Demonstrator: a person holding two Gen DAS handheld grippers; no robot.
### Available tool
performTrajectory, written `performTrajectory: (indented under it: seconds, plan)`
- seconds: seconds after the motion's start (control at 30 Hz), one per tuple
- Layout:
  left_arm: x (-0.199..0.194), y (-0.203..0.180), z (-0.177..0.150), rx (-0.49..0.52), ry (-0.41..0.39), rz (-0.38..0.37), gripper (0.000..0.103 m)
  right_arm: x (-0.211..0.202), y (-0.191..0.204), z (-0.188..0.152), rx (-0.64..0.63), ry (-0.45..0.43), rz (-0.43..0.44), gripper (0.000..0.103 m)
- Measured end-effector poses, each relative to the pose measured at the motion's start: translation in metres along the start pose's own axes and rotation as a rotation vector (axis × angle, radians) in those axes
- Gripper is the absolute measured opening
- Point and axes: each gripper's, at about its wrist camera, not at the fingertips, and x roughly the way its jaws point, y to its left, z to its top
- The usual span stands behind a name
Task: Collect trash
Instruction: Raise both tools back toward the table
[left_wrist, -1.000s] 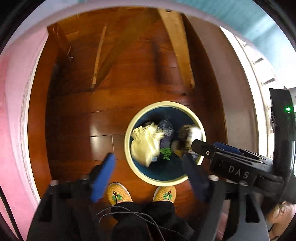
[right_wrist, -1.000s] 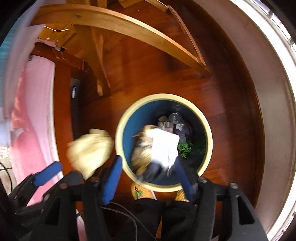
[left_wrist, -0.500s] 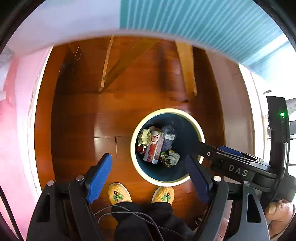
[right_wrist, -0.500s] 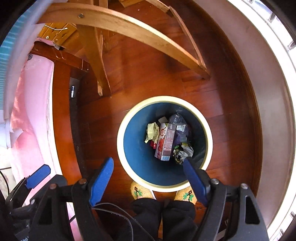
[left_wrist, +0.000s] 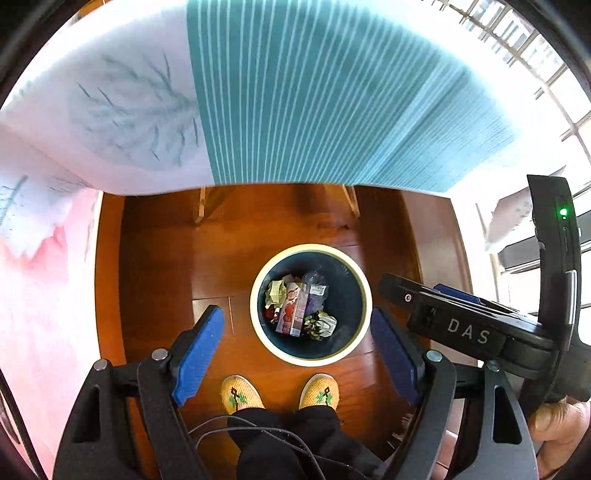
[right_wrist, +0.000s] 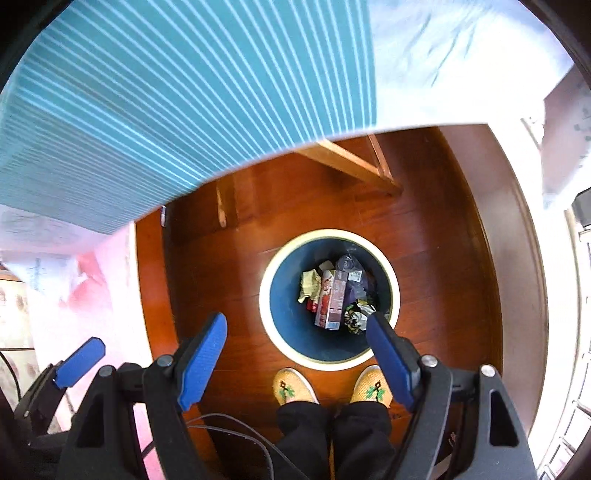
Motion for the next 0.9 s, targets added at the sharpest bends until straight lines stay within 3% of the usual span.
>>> performTrajectory:
  seconds: [0.53, 0.9]
  plan:
    - [-0.123, -0.022, 0.023, -0.008, -0.125, -0.023, 0.080, -0.123, 0.028, 0.003, -0.076, -0.090, 0.069, 0.079]
    - [-0.216, -0.048, 0.049, 0.007, -0.273, 0.003, 0.080, -0.215, 0.028, 0.014, -0.098, -0.240, 0.128, 0.079]
